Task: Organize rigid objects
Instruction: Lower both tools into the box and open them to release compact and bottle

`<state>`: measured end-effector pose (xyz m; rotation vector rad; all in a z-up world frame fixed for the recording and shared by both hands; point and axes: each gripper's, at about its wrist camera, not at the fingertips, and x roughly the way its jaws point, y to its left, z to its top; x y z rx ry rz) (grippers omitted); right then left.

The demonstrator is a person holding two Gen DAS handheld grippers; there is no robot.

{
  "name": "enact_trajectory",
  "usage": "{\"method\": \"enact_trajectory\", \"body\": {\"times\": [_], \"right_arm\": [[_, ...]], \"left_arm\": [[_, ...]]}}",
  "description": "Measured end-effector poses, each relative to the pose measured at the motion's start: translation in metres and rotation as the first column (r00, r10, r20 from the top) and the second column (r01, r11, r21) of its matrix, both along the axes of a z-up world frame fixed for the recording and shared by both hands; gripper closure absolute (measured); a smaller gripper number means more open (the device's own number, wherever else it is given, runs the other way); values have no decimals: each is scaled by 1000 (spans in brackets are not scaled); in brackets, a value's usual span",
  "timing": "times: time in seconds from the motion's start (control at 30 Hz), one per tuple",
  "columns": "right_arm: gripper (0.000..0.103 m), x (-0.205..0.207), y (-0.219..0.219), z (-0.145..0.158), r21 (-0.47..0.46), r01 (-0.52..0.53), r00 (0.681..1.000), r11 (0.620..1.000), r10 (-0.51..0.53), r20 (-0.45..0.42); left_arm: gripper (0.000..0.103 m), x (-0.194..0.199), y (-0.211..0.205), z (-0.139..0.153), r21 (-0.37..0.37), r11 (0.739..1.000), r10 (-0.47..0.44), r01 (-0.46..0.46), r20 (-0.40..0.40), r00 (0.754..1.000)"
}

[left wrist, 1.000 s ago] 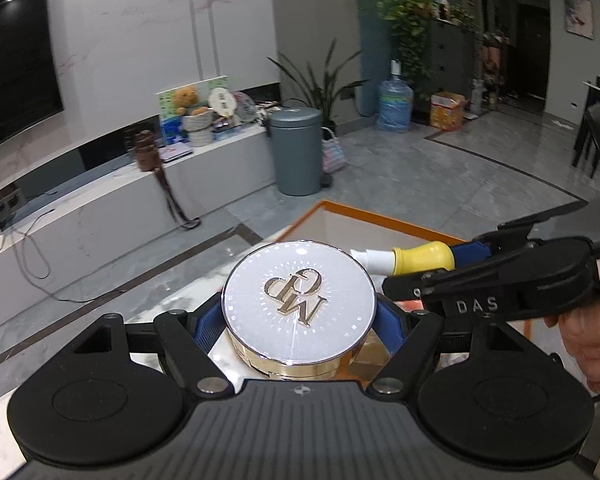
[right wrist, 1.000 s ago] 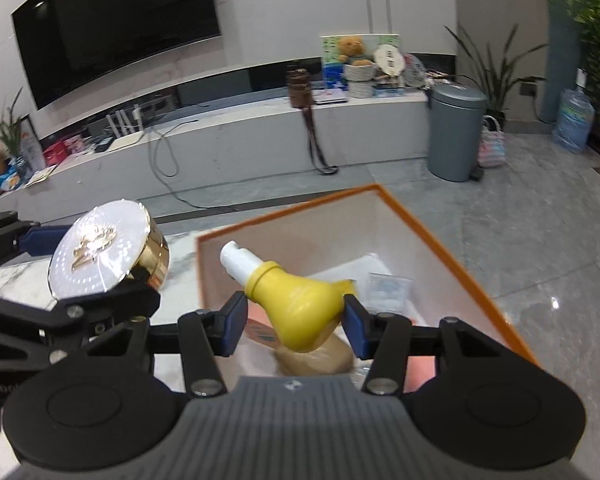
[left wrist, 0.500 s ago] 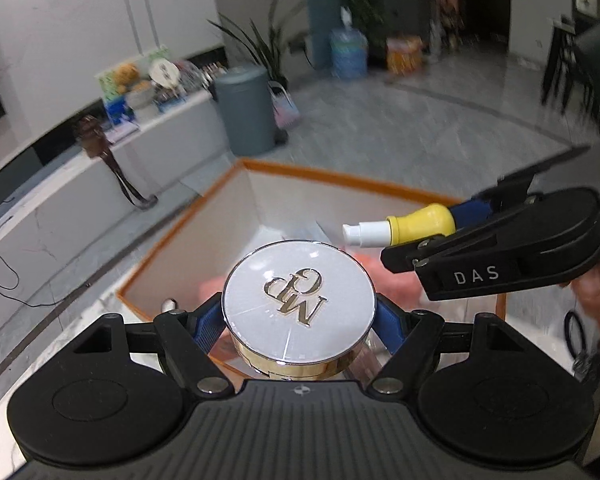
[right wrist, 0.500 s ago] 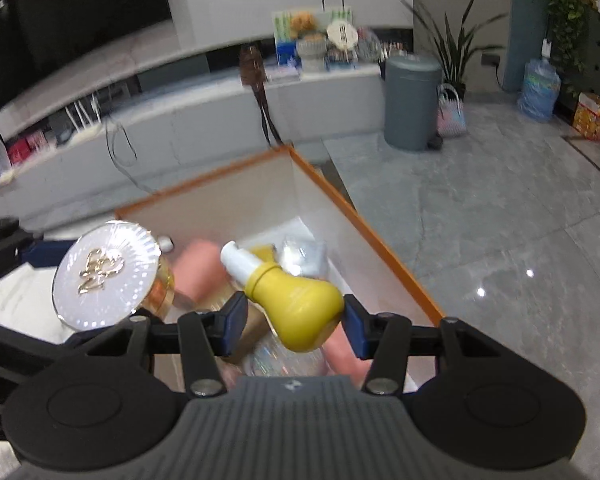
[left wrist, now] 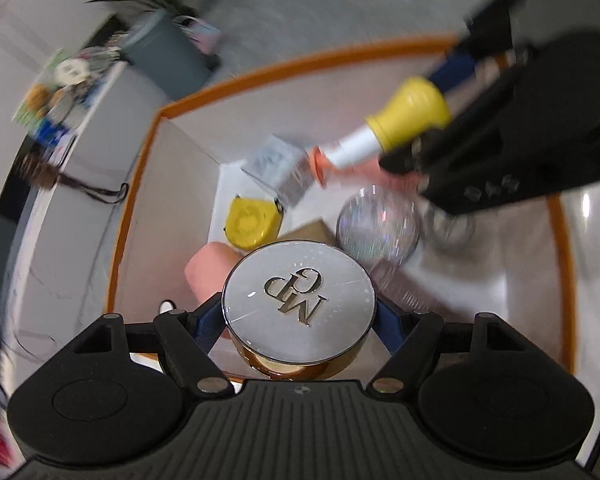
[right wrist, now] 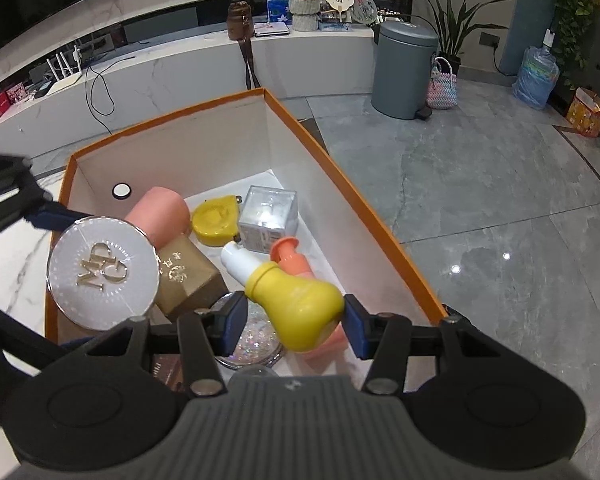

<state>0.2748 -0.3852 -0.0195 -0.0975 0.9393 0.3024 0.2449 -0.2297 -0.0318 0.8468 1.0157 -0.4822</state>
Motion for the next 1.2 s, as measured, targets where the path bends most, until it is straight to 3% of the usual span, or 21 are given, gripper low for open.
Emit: {"method": "enact_trajectory", "body": {"times": [0.13,0.27,0.4,0.57,0.77,0.87,1.2], "right_arm": [[52,1,3,-1,-3,-6,1000,1000,6,0],[52,2,6,-2,-7,-15,1000,1000,15,-5],[52,2,8,-7,-49,-25,1000,998,25,-10],[52,4,5,-14,-59,-38,999,998,37,-33],[52,6,7,-18,-76,-42,998,996,39,-45],[52,8,7,-25,-95,-39,998,995,34,-54],[50,14,11,-39,-127,-38,995,991,26,-92]], "left_arm": [[15,8,-11,-16,140,984,-96,108,-87,992],[15,12,-25,-34,207,966,-122,156,-169,978],[15,18,-28,-48,196,968,-103,157,-259,960],[15,27,-23,-67,170,979,-67,110,-237,969],[15,40,-17,-68,3,1000,-6,7,-252,968],[15,38,-21,-72,32,999,-5,12,-225,974],[11,36,-17,-88,82,996,2,22,-274,962]]}}
